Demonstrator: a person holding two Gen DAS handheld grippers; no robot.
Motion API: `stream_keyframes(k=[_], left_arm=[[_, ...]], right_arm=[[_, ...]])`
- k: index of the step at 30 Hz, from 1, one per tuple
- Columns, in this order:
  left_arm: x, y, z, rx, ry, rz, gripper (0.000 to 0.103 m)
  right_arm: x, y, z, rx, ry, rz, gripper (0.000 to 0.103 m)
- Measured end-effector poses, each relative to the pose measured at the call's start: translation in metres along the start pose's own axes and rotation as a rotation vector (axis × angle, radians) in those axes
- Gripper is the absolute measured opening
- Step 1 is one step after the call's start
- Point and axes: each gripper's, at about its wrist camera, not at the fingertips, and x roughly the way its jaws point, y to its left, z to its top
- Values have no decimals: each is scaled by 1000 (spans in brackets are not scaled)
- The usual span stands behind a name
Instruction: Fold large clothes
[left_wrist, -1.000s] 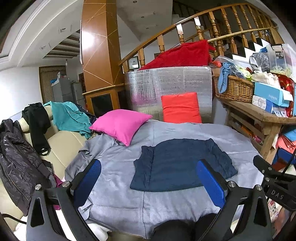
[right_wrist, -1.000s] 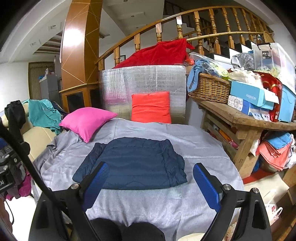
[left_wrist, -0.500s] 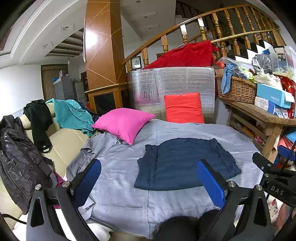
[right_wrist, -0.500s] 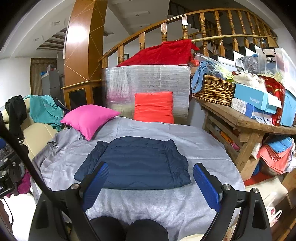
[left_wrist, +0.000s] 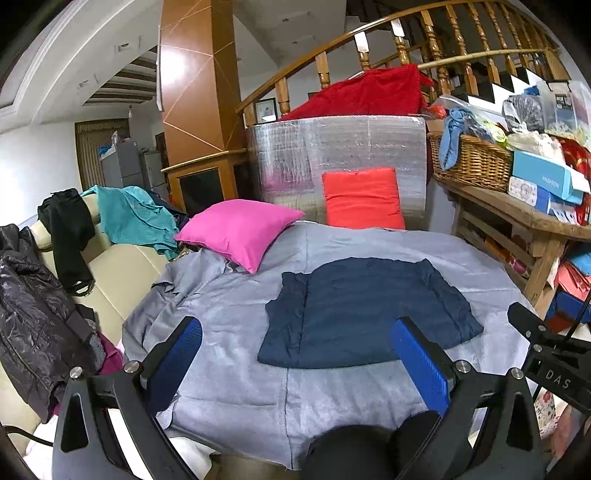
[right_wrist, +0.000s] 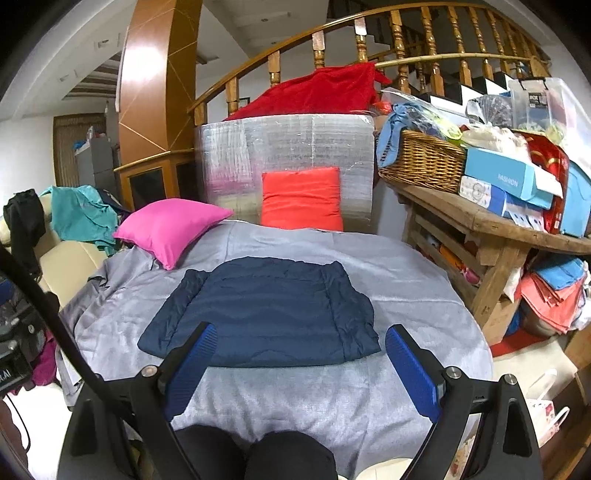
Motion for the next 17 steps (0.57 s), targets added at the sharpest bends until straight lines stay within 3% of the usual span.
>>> stream_keyframes(k=[11,17], left_arm=[[19,-8,11,-18,8,-6,102],[52,-2,19,-31,11,-9,102]], right_arm=[[22,-6,5,1,35,-16,95],[47,-16,20,8,35,-42,95]])
